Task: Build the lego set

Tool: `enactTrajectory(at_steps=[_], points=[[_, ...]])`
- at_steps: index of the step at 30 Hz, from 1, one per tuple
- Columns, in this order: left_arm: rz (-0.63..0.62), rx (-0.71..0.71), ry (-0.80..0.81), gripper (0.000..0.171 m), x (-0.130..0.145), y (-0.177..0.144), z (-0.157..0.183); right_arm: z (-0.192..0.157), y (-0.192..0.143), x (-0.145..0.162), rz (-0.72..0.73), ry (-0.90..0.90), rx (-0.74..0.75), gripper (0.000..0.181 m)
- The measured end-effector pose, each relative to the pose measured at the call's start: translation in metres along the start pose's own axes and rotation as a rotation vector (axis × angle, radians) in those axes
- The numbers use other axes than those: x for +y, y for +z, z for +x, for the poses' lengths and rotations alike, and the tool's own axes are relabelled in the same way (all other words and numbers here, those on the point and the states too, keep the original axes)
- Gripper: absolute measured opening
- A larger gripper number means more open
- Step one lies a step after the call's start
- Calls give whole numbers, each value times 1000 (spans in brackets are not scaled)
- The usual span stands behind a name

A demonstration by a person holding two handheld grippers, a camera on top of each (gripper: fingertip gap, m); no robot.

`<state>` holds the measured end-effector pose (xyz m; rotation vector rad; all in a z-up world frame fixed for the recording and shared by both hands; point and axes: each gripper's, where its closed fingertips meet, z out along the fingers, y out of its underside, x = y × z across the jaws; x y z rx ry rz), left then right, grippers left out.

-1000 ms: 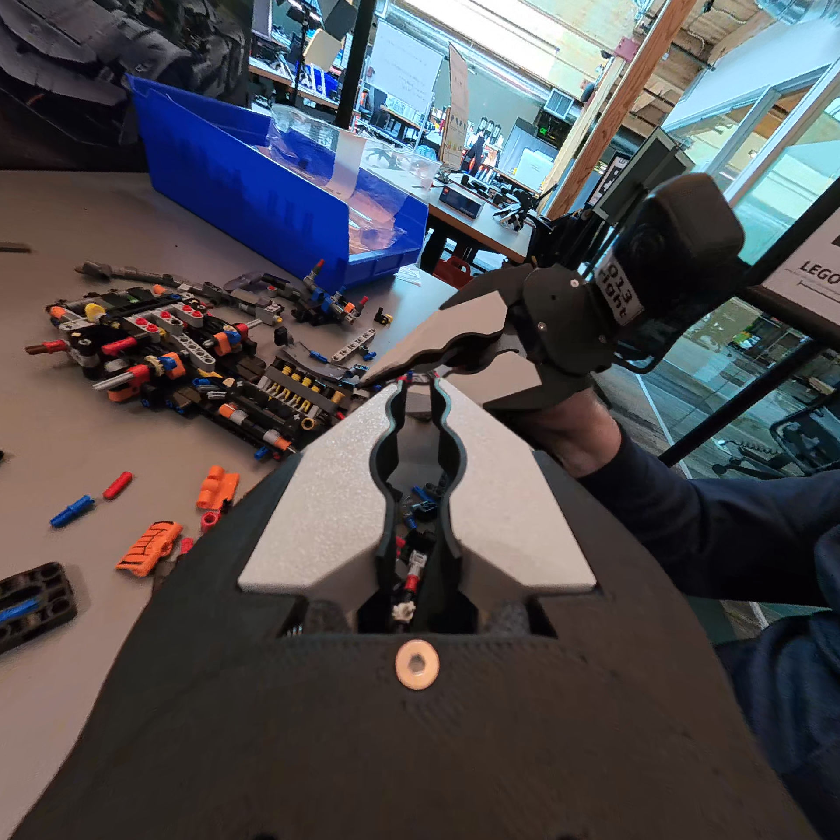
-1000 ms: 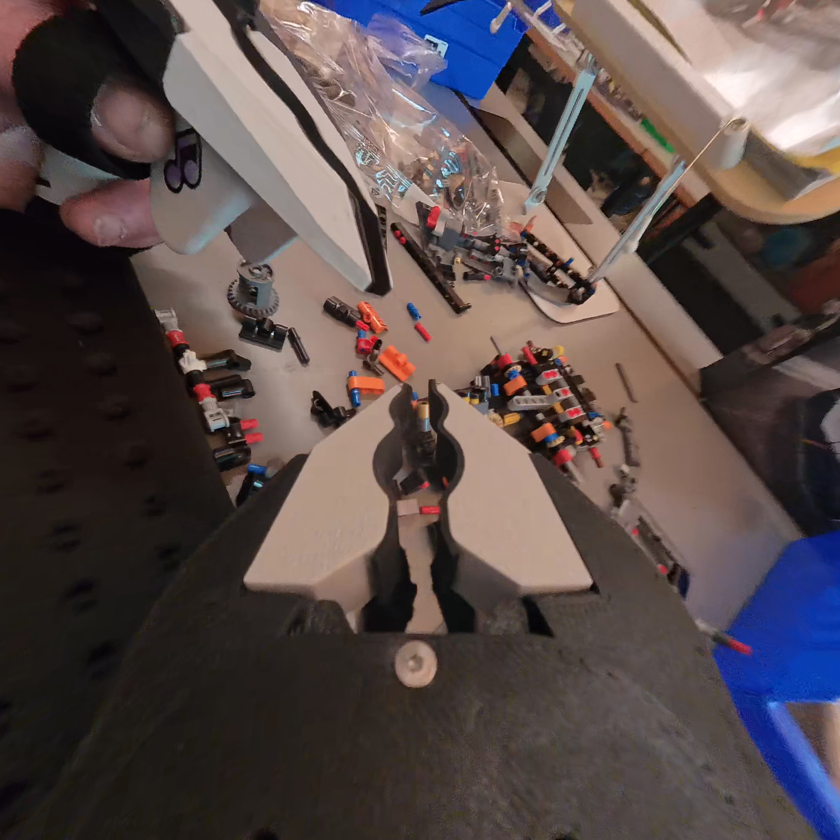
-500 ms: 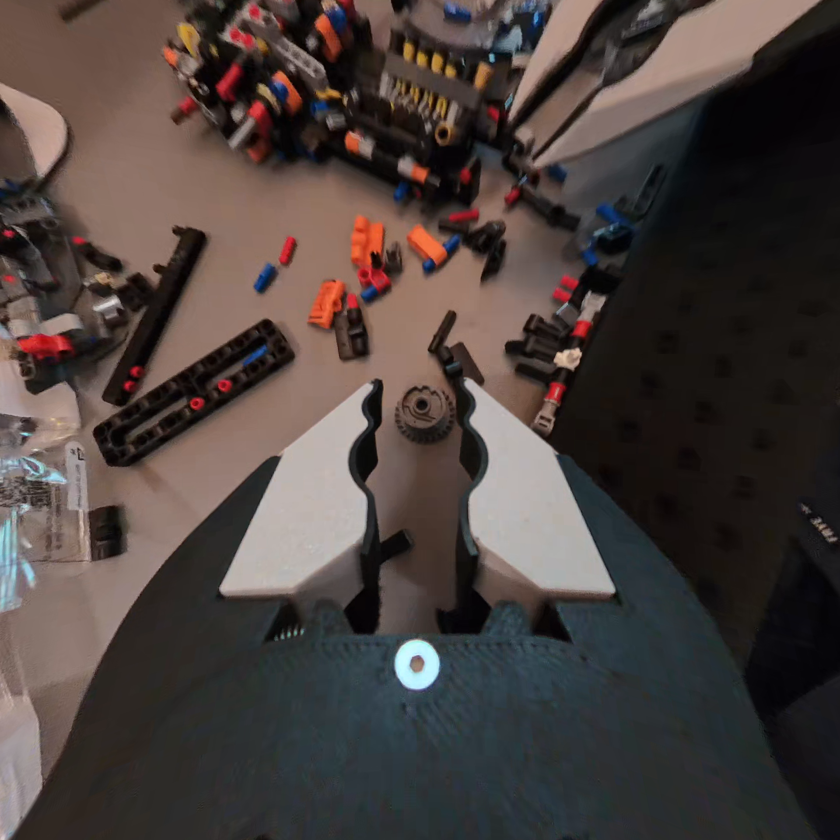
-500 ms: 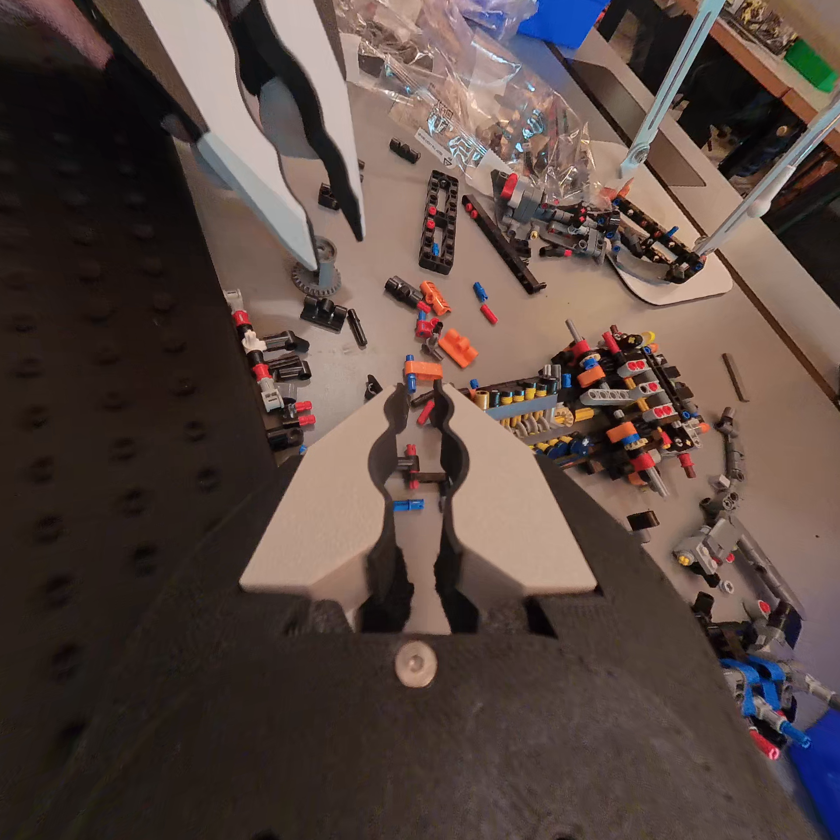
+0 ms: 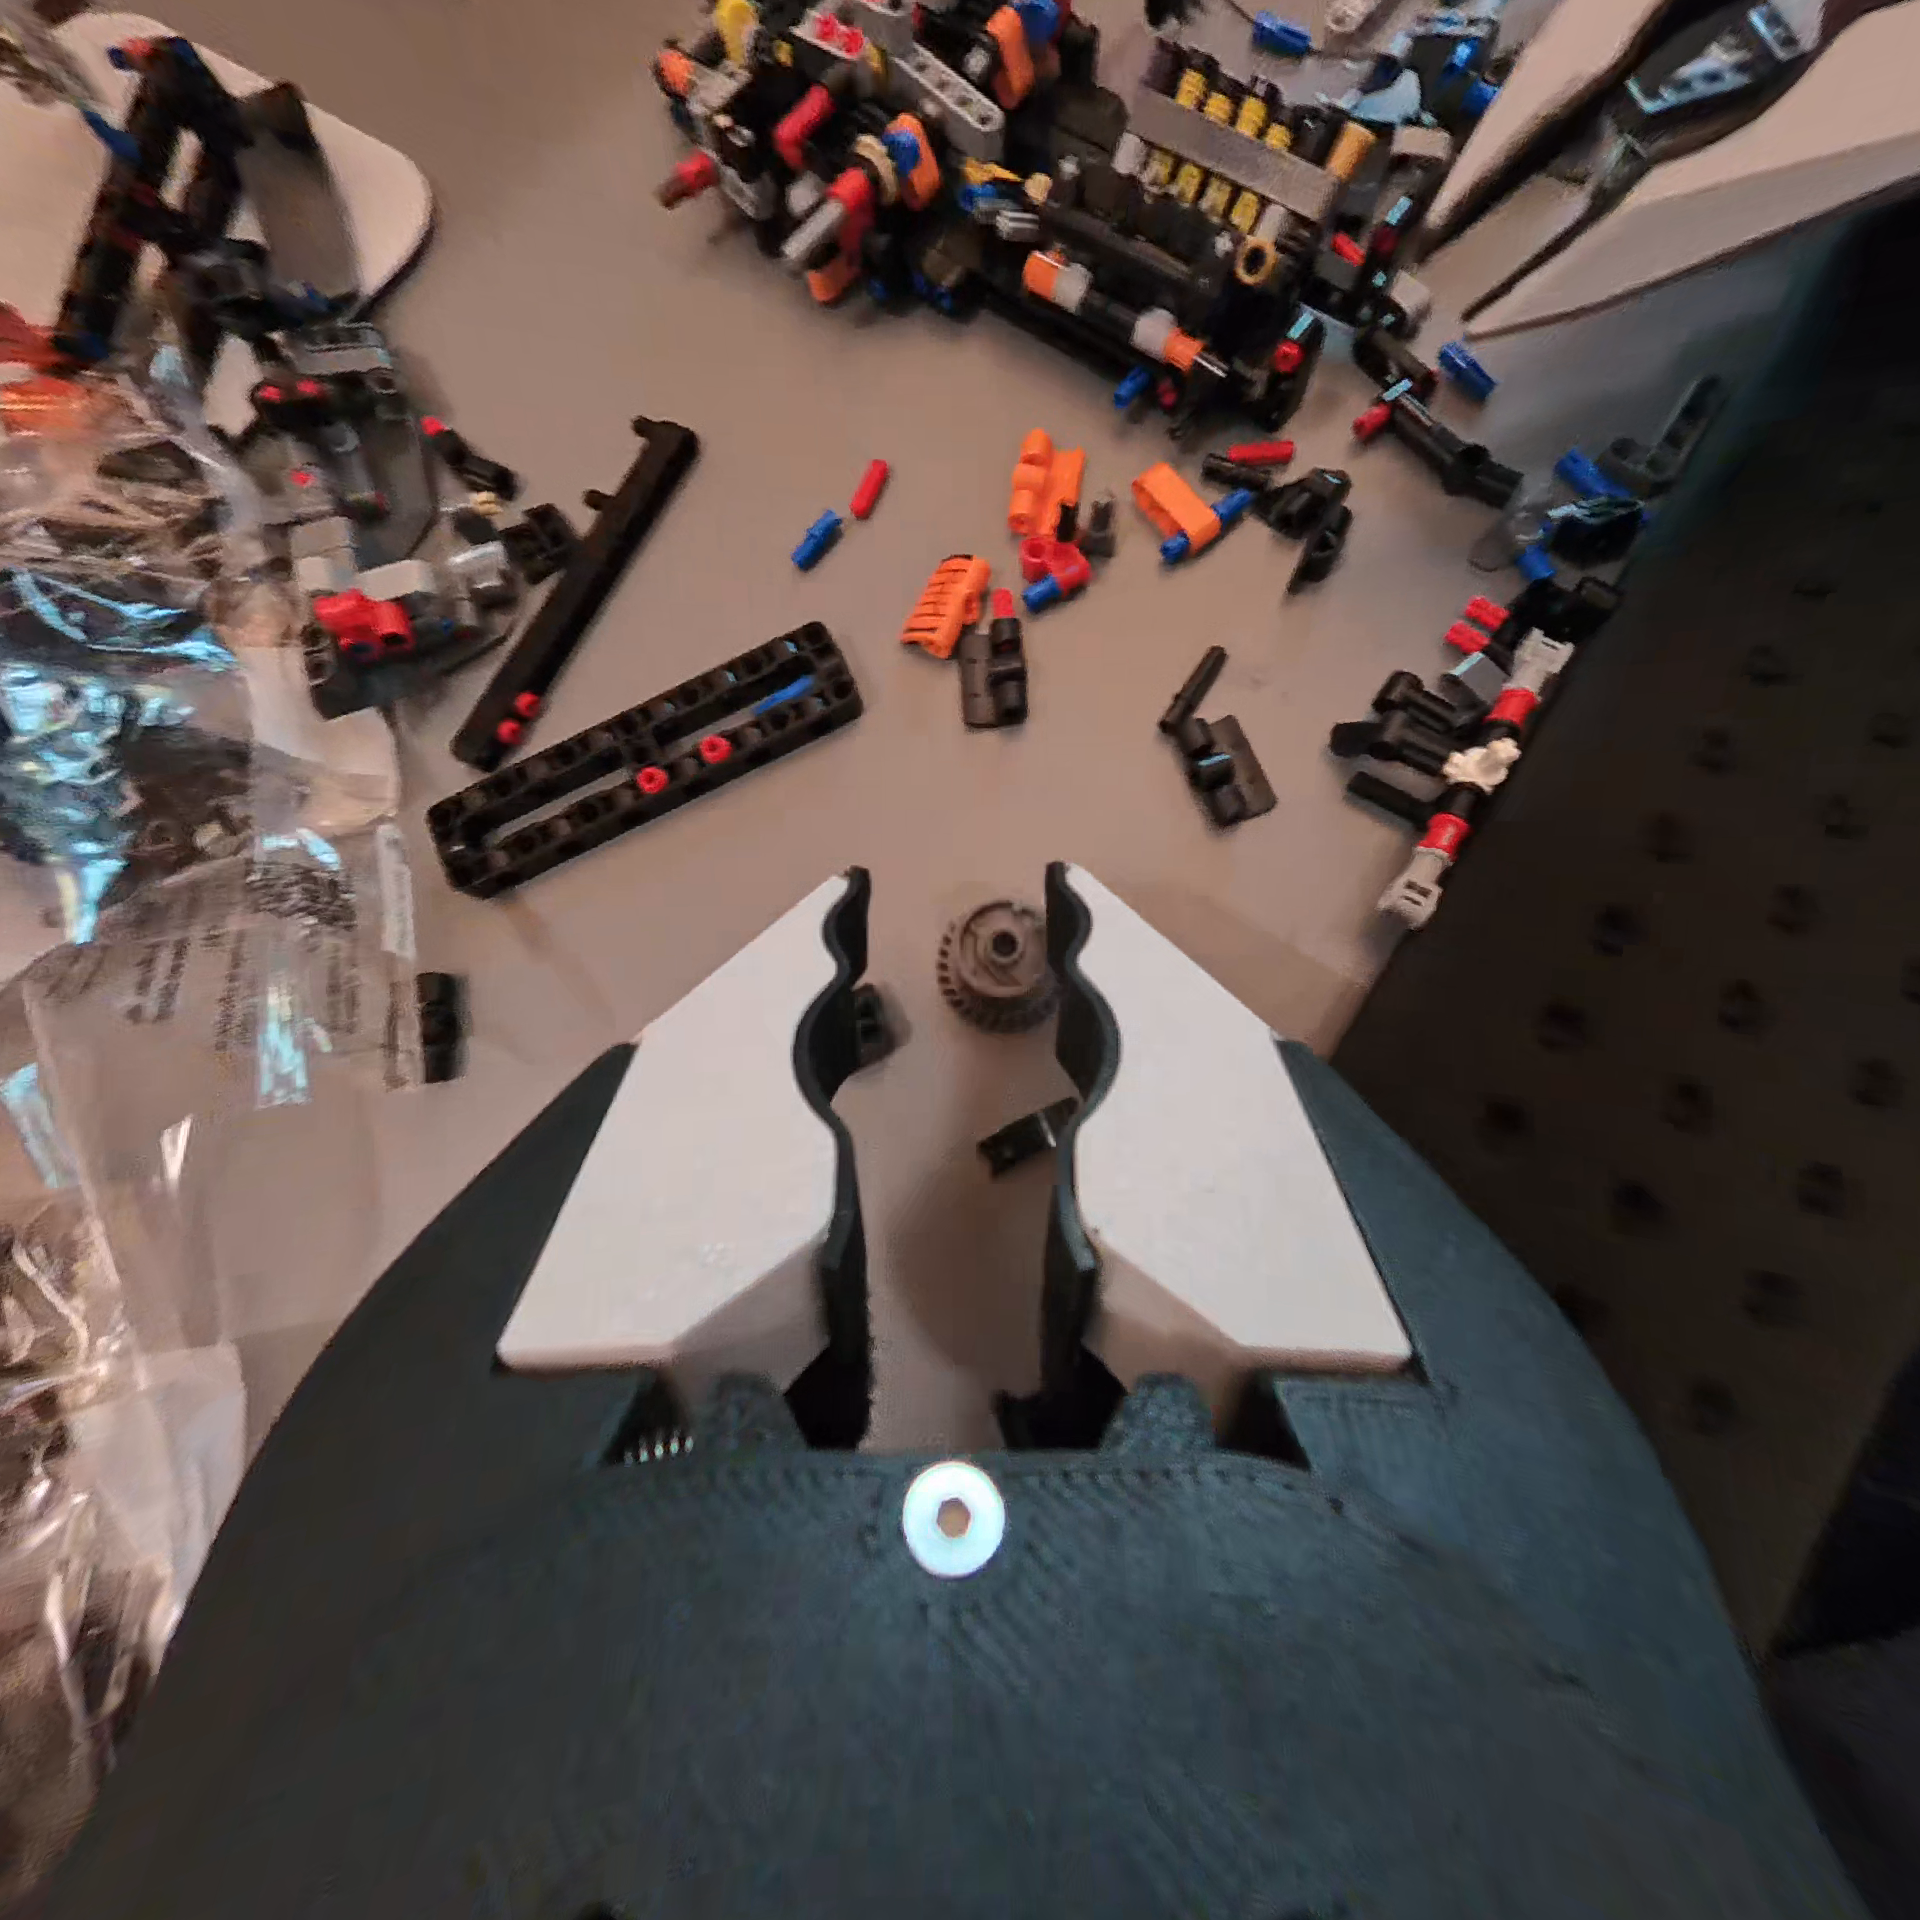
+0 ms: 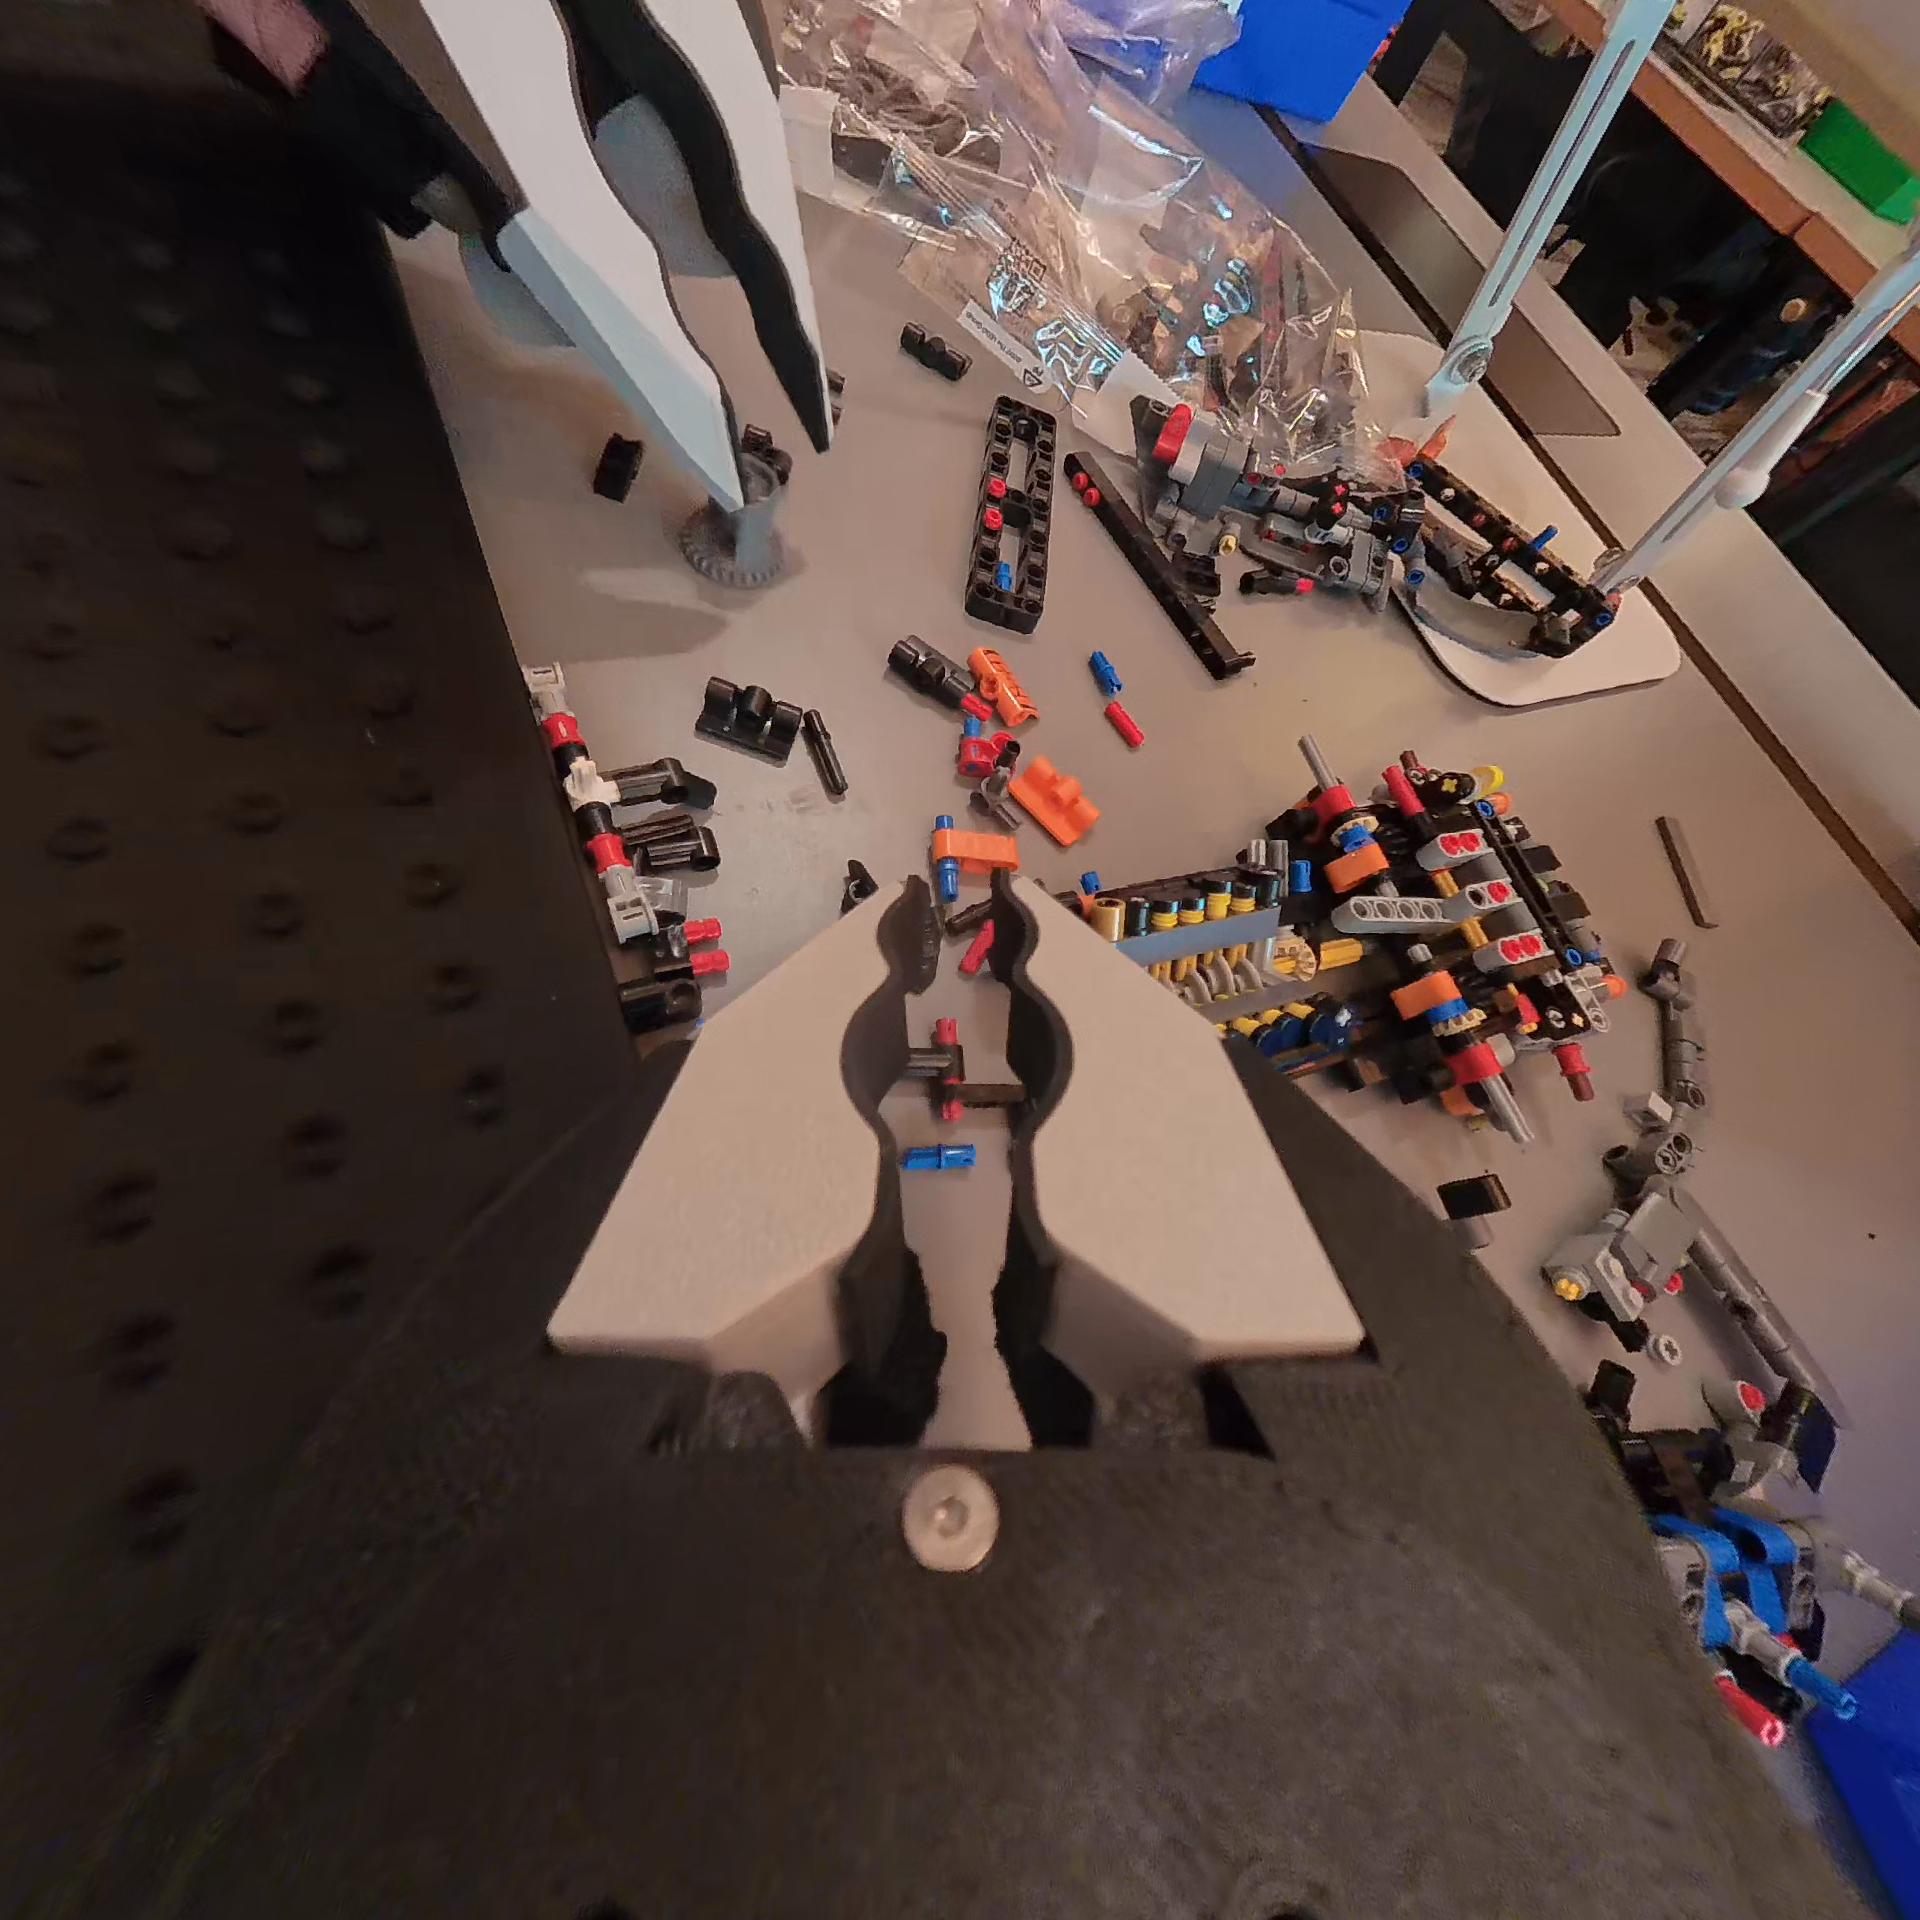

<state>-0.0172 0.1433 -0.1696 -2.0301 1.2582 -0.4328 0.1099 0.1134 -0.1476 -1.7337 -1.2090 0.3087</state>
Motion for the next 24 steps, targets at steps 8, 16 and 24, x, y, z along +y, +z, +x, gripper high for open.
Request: enactTrajectory(at_steps=[8,16,24], points=[[-26,-95,78,43,-22,10,-36,6,-2,0,5,13,28,10],[-38,-79,136,44,-56,46,-34,51,-22,4,62,183,201,14],[9,107,204,49,-102,87,35,70,-23,28,-1,326,228,26]])
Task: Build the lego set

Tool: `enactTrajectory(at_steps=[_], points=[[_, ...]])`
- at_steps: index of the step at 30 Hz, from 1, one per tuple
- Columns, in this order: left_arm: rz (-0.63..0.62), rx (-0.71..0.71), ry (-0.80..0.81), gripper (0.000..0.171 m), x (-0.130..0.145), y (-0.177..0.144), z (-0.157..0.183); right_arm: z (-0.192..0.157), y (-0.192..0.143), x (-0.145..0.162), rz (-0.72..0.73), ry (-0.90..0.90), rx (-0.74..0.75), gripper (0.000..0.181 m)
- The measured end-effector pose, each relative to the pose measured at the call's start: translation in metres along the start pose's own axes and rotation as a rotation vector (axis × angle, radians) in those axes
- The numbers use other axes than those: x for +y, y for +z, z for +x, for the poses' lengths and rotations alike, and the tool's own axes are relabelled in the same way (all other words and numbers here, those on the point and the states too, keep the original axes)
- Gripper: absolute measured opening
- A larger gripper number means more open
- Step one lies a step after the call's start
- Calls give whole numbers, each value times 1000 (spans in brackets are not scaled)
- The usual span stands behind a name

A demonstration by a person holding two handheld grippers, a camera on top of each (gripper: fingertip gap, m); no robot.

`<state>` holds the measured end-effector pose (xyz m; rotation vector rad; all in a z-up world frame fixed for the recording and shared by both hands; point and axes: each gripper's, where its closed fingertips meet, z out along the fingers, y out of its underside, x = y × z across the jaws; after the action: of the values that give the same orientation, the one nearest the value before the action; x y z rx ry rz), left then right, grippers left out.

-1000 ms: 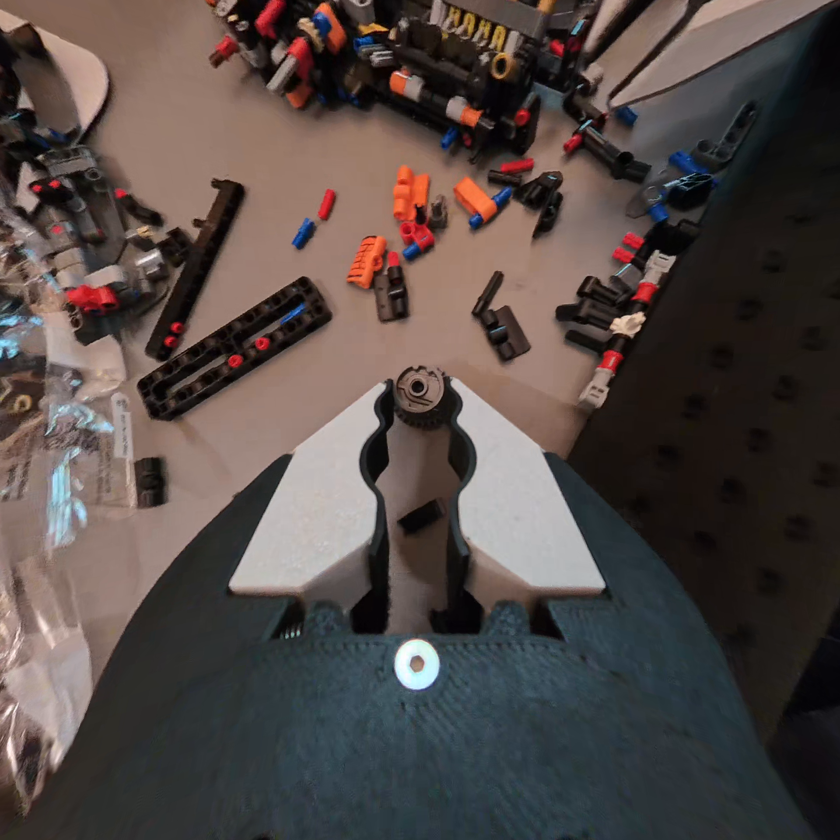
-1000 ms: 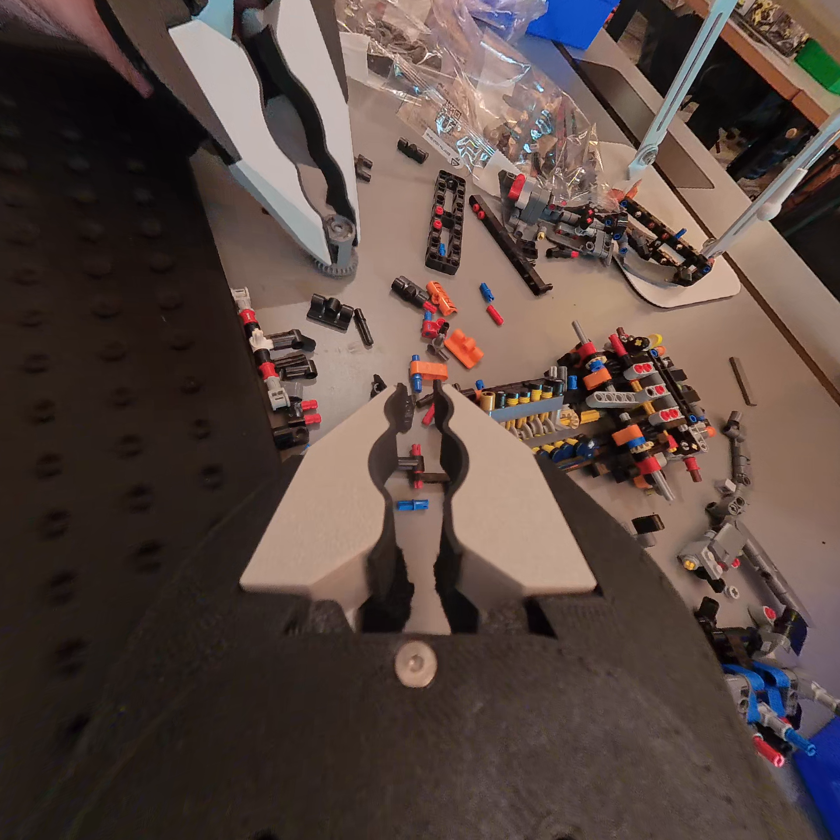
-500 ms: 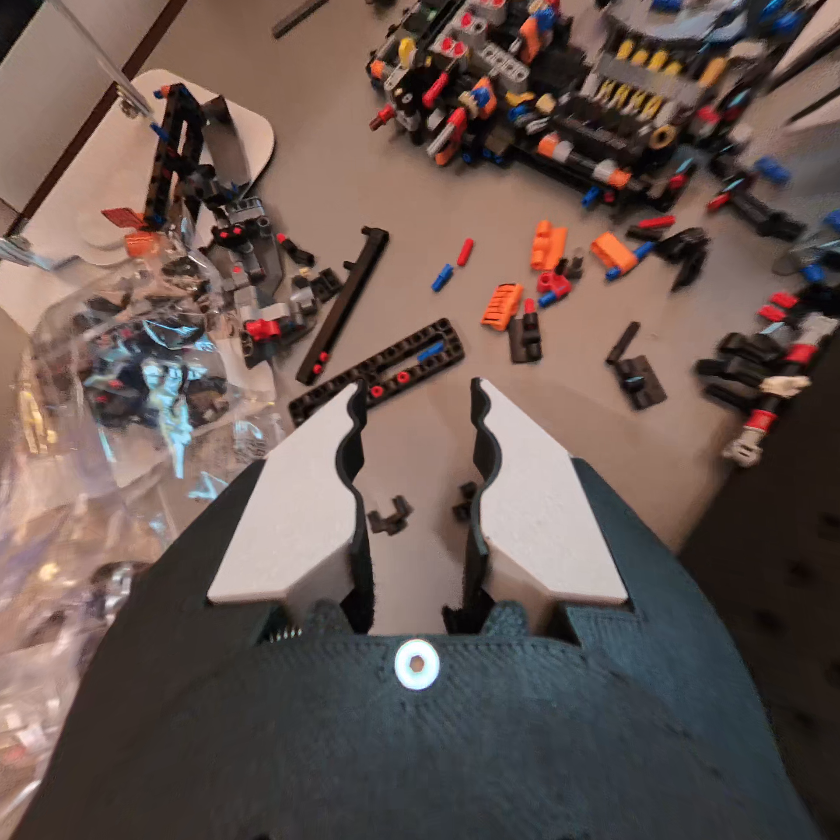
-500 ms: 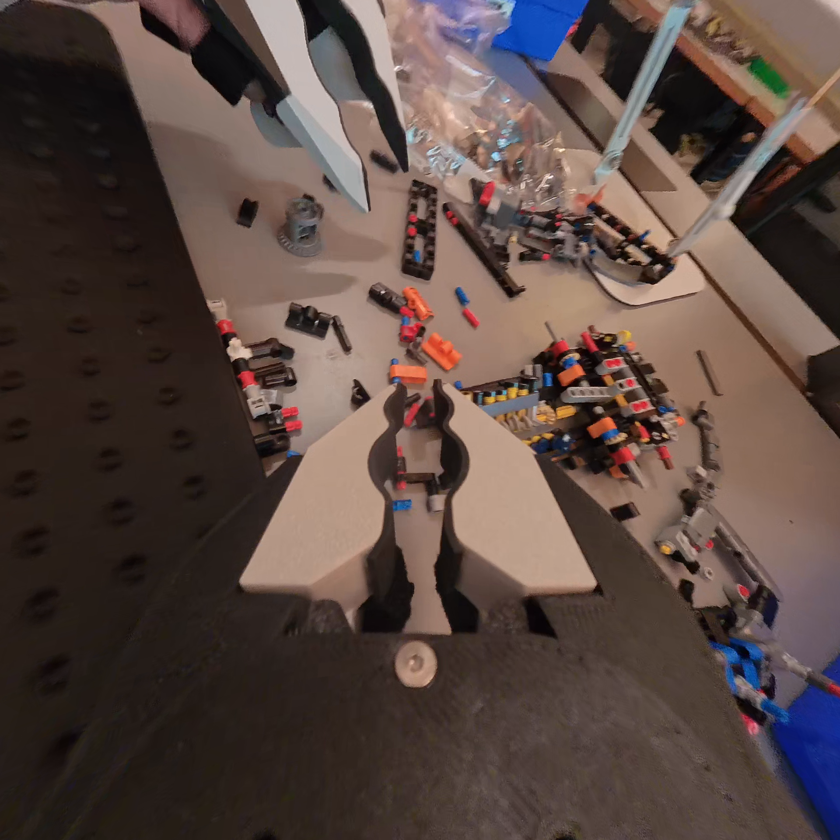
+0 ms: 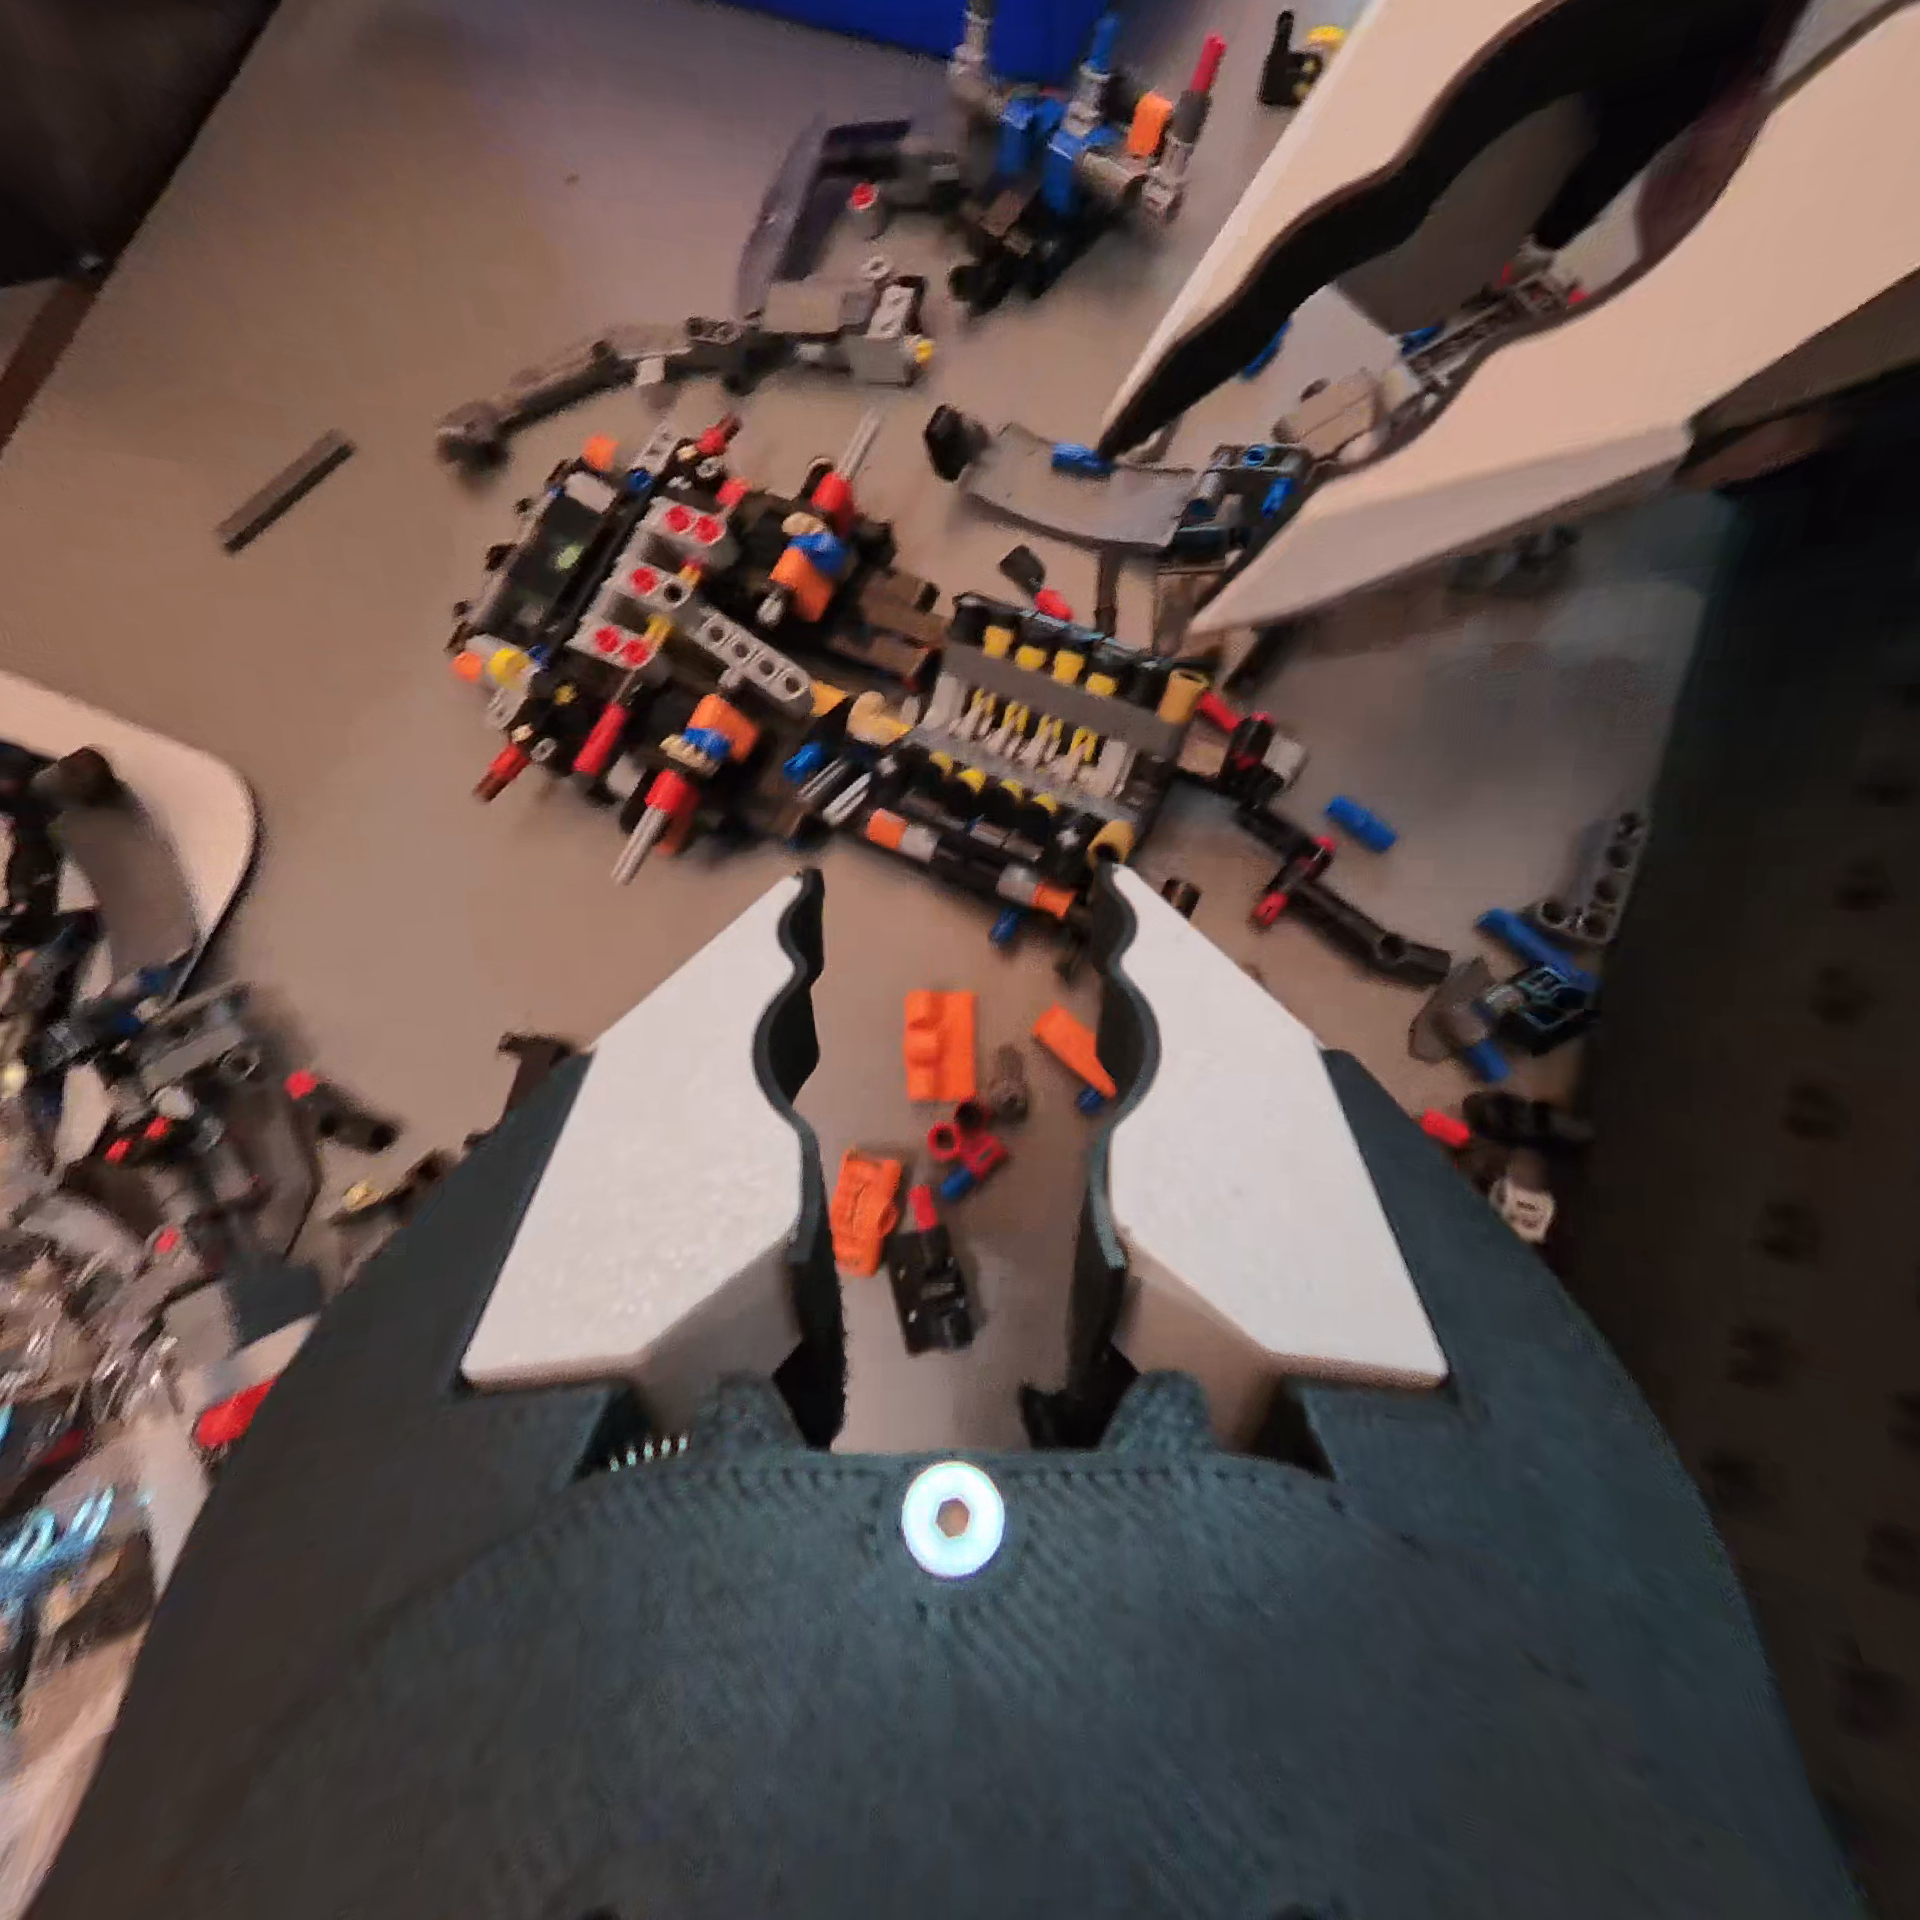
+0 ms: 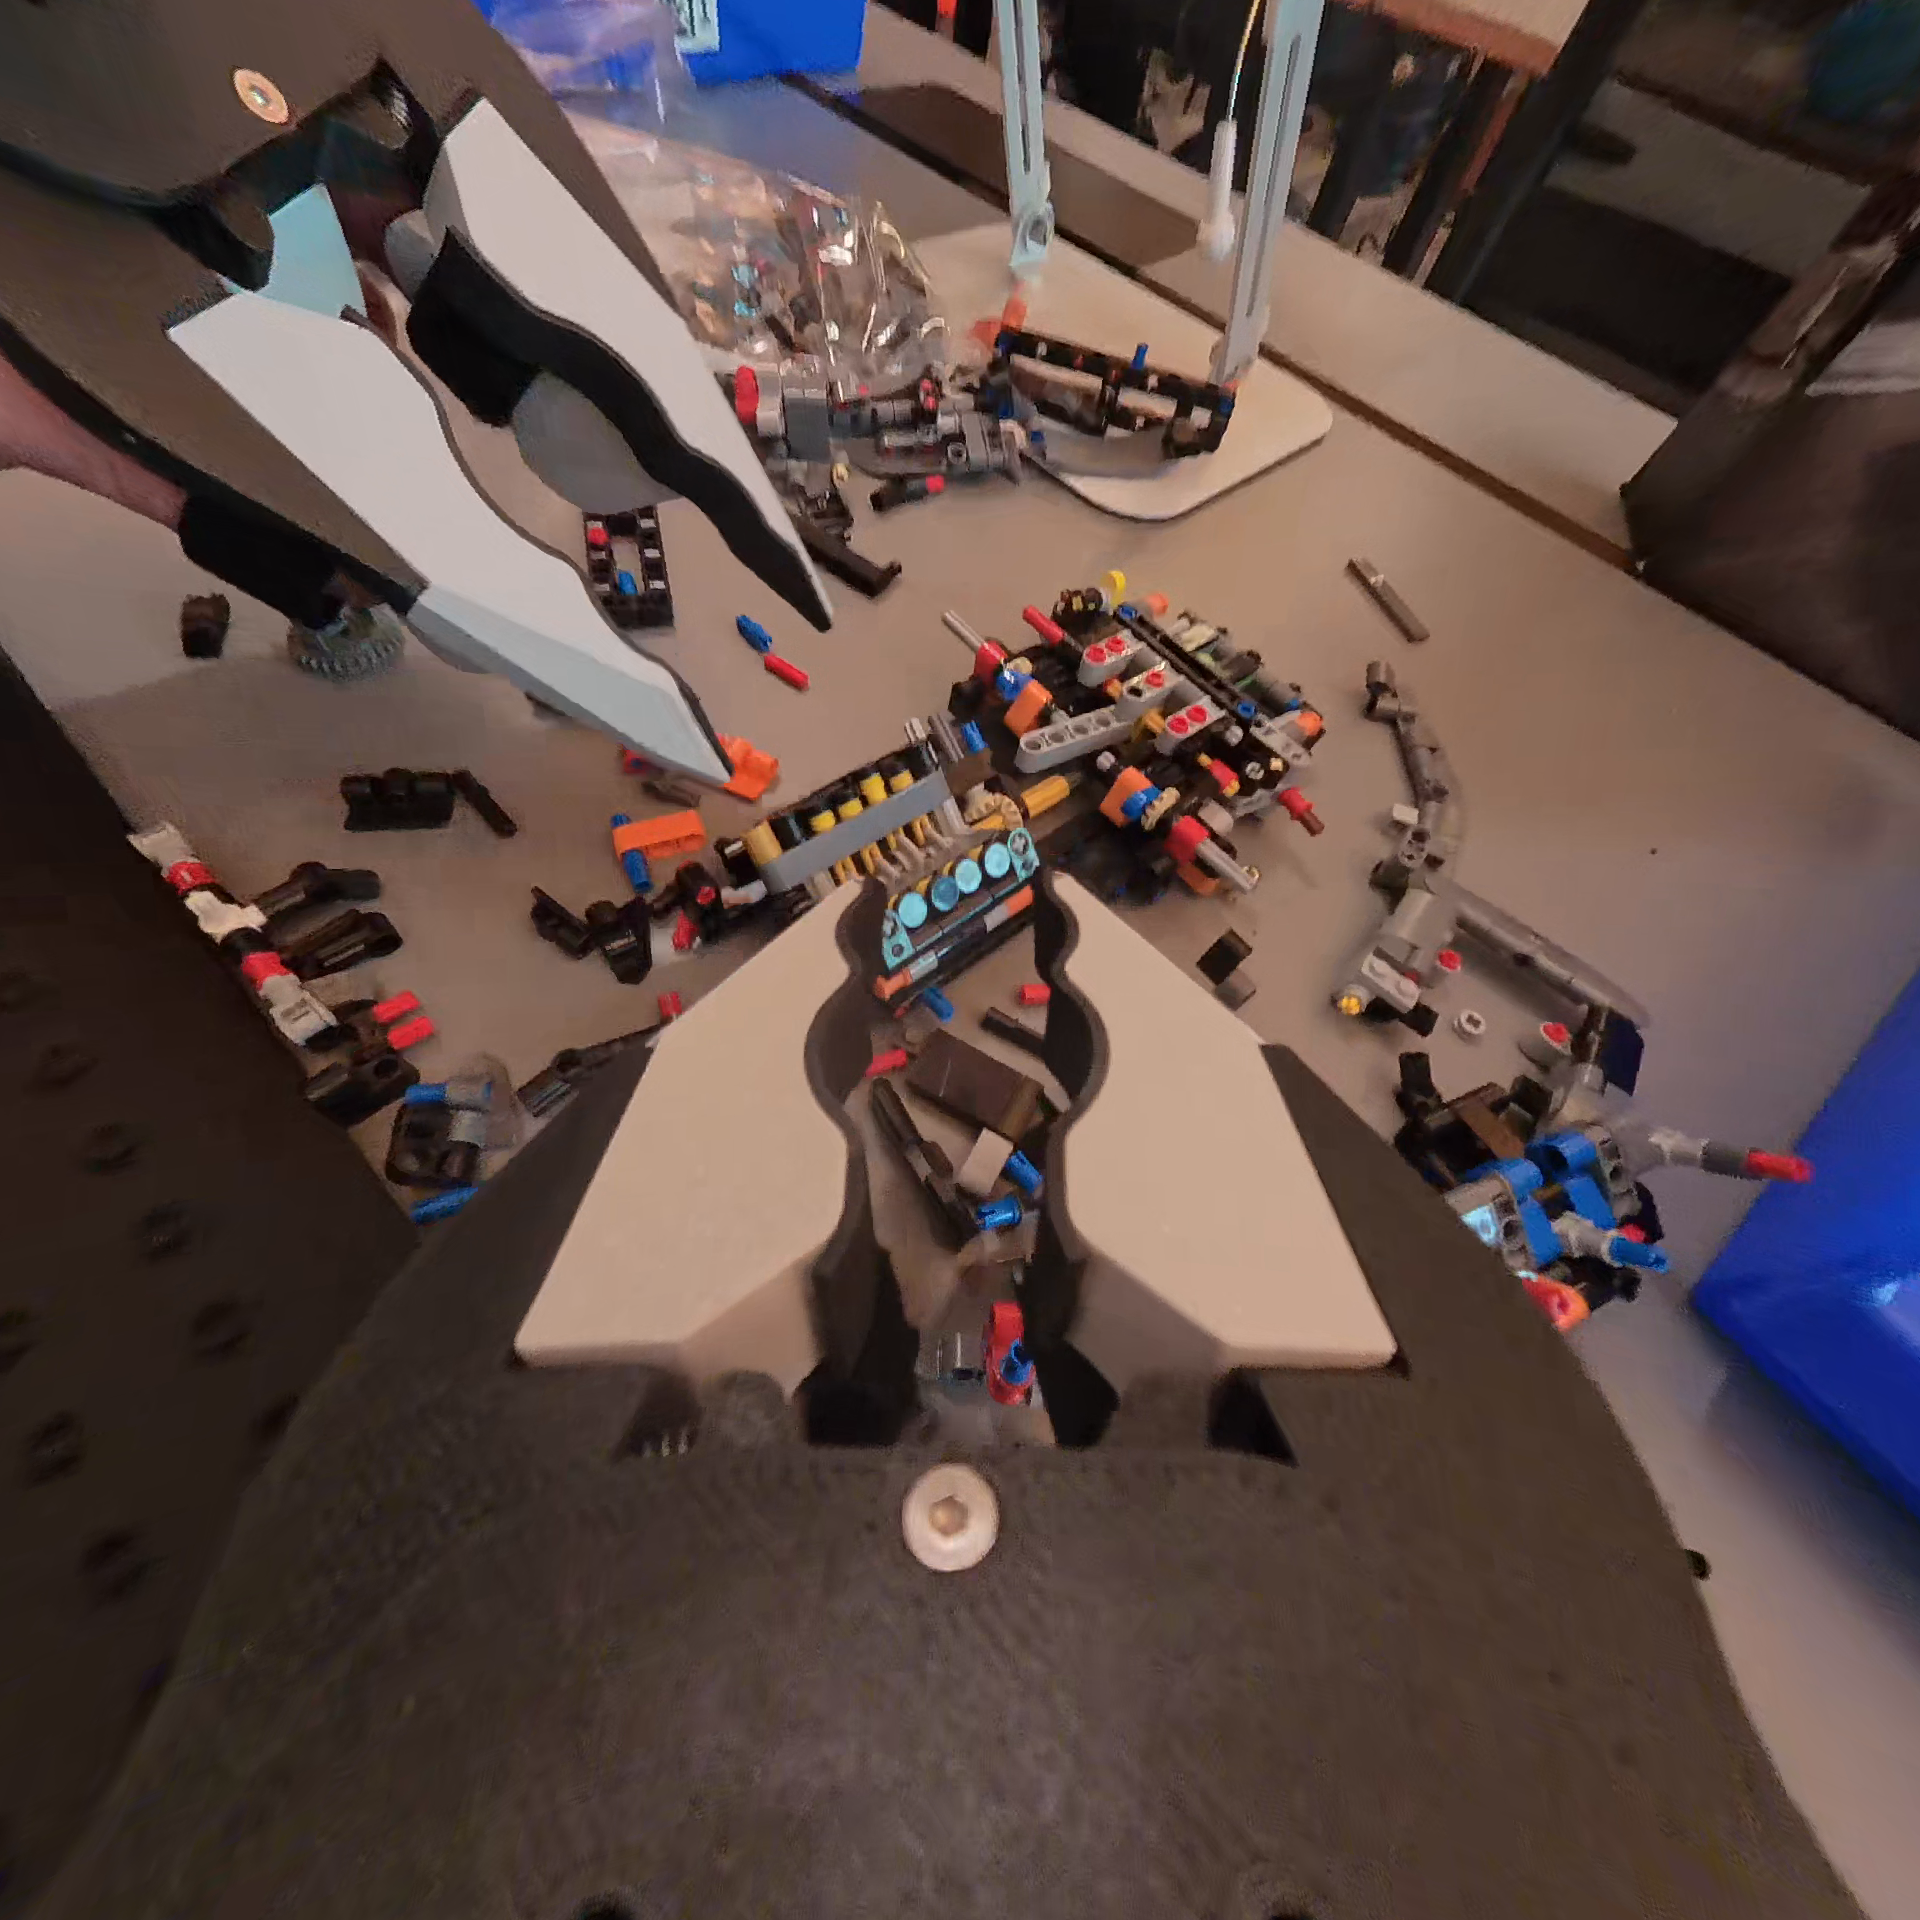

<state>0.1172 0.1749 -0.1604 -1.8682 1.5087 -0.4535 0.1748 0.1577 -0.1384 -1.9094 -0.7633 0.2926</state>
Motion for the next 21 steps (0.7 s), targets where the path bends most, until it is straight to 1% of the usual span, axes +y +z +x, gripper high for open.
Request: enactTrajectory(at_steps=[1,2,4,6,8,9,11,12,14,15,17,19,21], points=[[-17,8,10,49,0,5,3,0,3,5,-28,11,-9,30],[-32,11,14,54,1,10,5,-2,6,10,-54,23,-25,34],[-48,43,-2,59,3,18,9,-6,11,15,-88,36,-57,41],[-41,66,-26,63,3,20,11,-8,12,17,-99,33,-68,40],[-43,42,-30,65,5,18,5,-12,13,19,-113,36,-98,40],[-20,59,-44,63,3,16,6,-11,13,20,-115,46,-100,40],[7,112,-76,59,-2,15,12,-9,13,18,-107,62,-99,33],[-6,117,-78,59,1,18,12,-9,14,20,-118,68,-107,30],[-46,112,-58,48,8,22,15,-12,16,22,-136,56,-116,31],[-57,118,-45,45,11,22,17,-16,15,21,-128,39,-132,29],[-61,121,-46,49,15,18,16,-27,14,18,-113,12,-184,25],[-53,107,-70,55,18,11,10,-38,13,15,-98,-20,-235,34],[-32,78,-103,52,22,4,0,-44,10,8,-61,-34,-269,31]])
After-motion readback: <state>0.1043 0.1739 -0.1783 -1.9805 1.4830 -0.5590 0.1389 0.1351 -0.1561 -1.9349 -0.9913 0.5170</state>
